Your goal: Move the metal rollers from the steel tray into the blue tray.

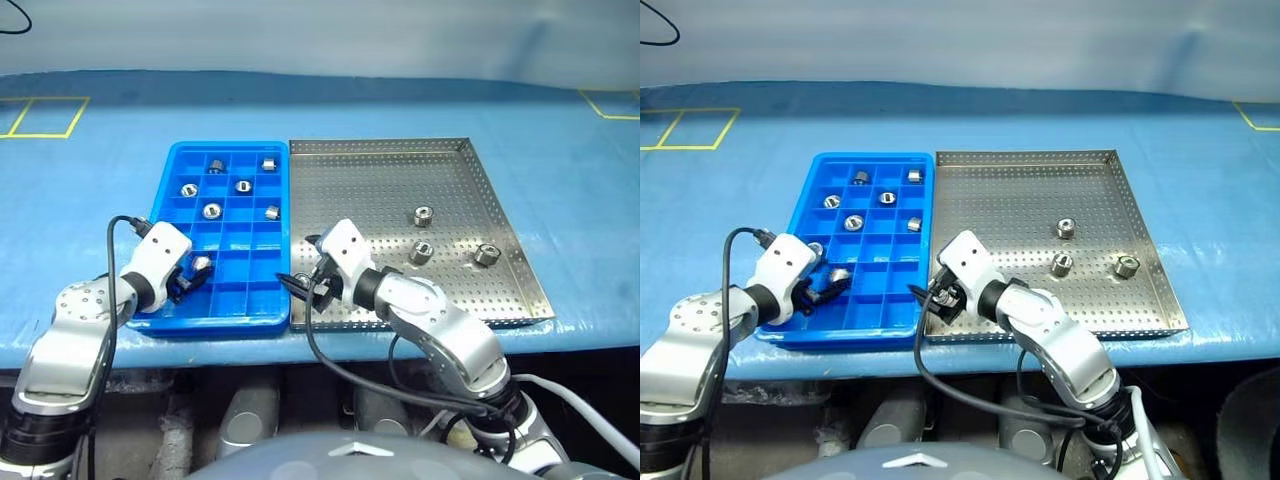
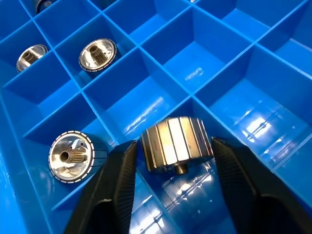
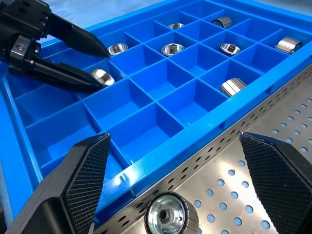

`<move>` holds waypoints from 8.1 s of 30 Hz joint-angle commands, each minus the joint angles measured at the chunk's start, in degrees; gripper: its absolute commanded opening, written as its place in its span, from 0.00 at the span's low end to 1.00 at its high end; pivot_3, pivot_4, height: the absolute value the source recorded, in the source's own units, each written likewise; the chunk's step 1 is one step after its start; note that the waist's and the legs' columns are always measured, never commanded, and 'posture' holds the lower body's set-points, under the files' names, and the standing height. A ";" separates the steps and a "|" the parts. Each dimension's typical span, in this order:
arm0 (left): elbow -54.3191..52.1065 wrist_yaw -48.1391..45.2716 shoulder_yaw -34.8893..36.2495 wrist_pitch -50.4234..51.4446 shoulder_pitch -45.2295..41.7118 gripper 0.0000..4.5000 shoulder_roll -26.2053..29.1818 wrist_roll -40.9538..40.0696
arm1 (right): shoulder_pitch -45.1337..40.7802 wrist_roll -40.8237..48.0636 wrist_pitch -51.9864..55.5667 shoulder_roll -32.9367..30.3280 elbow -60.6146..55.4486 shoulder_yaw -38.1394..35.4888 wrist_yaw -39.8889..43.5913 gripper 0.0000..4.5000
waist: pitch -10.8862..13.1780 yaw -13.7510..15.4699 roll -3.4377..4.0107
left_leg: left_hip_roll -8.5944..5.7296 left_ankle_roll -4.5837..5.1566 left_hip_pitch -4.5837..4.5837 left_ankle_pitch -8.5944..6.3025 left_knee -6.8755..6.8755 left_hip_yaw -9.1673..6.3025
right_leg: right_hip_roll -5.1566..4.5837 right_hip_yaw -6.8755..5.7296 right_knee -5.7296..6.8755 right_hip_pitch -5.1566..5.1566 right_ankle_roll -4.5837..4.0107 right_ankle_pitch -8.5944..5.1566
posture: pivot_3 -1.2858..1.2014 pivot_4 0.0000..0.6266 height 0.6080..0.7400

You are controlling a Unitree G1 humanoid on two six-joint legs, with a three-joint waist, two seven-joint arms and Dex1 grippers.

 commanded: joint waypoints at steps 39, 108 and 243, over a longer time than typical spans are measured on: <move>-4.42 1.68 0.16 -46.10 14.62 1.00 -17.93 -10.63 | -9.41 -11.64 -10.71 -10.88 19.25 8.82 21.74 0.96 | 0.02 1.00 -0.10 | -0.03 0.11 -0.08 -0.05 -0.06 0.01 | -0.05 -0.09 -0.16 0.04 -0.03 -0.02 | 0.59 0.24 1.00; -4.65 4.98 0.65 -47.25 19.29 1.00 -17.80 -12.46 | -12.35 -10.34 -5.73 -6.23 20.70 -6.05 13.77 0.41 | 0.06 3.04 -0.06 | -0.02 0.10 -0.17 -0.05 -0.22 0.02 | -0.02 -0.08 -0.31 -0.06 -0.06 -0.03 | 0.60 0.24 1.00; 63.89 -24.85 -24.96 -34.27 -52.88 1.00 -28.10 9.58 | 38.22 -8.49 1.94 12.72 -26.04 -17.95 -22.42 1.00 | 0.08 -18.90 0.29 | -0.10 0.56 -0.34 -0.28 -0.05 0.31 | -0.04 0.46 -0.53 -0.07 0.98 0.30 | 0.37 0.24 1.00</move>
